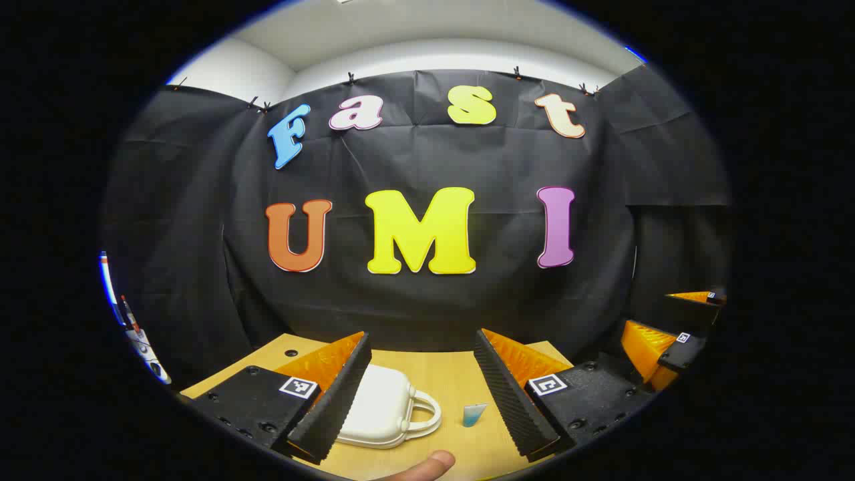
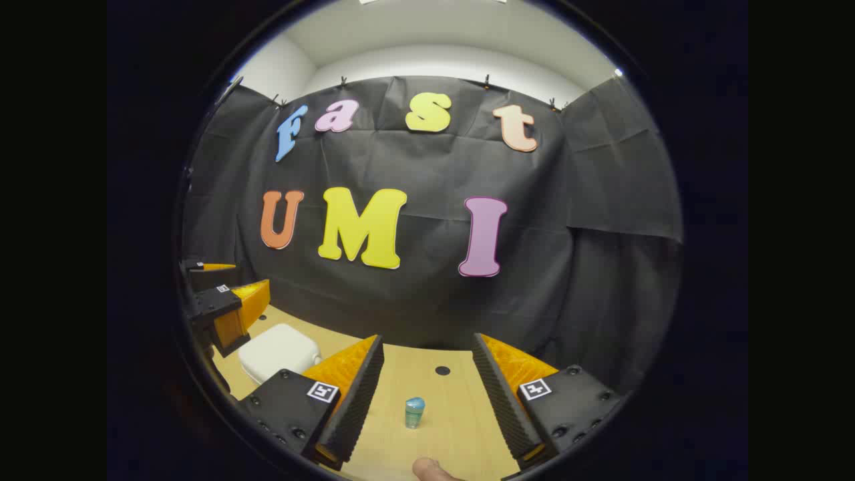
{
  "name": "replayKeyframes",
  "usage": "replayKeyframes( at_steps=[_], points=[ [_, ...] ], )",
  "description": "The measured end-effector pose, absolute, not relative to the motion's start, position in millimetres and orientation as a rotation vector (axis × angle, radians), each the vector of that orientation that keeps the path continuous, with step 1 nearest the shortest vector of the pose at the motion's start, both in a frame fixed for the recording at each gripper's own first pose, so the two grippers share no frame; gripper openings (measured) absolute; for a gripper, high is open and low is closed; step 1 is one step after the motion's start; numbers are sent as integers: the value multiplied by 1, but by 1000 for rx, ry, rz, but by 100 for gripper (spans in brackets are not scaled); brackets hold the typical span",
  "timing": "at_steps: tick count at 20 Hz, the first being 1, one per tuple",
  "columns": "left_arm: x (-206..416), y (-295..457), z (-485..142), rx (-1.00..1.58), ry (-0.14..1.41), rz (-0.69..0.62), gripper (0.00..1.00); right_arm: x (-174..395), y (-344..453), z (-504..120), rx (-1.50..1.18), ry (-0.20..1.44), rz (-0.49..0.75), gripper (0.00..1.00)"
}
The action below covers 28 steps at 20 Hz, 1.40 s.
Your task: First open the suitcase, pack the skin care products into it, and then close the suitcase.
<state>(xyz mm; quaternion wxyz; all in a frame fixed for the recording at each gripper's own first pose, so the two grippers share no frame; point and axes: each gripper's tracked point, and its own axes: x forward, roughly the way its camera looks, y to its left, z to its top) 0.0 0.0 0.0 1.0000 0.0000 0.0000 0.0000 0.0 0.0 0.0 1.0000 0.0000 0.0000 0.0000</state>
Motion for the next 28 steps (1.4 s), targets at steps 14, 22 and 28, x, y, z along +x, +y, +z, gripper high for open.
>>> replayKeyframes(
  at_steps=[14, 22, 28],
  points=[
    [4, -20, -13, -8, 57, -52, 98, 18, 4, 4, -12, -8, 14, 79],
    [23, -17, -65, 64, 107, -38, 99, 23, -12, -4, -30, -6, 4, 79],
    [55, 2, -158, 356, 186, 0, 99, 23, -62, -29, -56, 36, -57, 78]
  ],
)
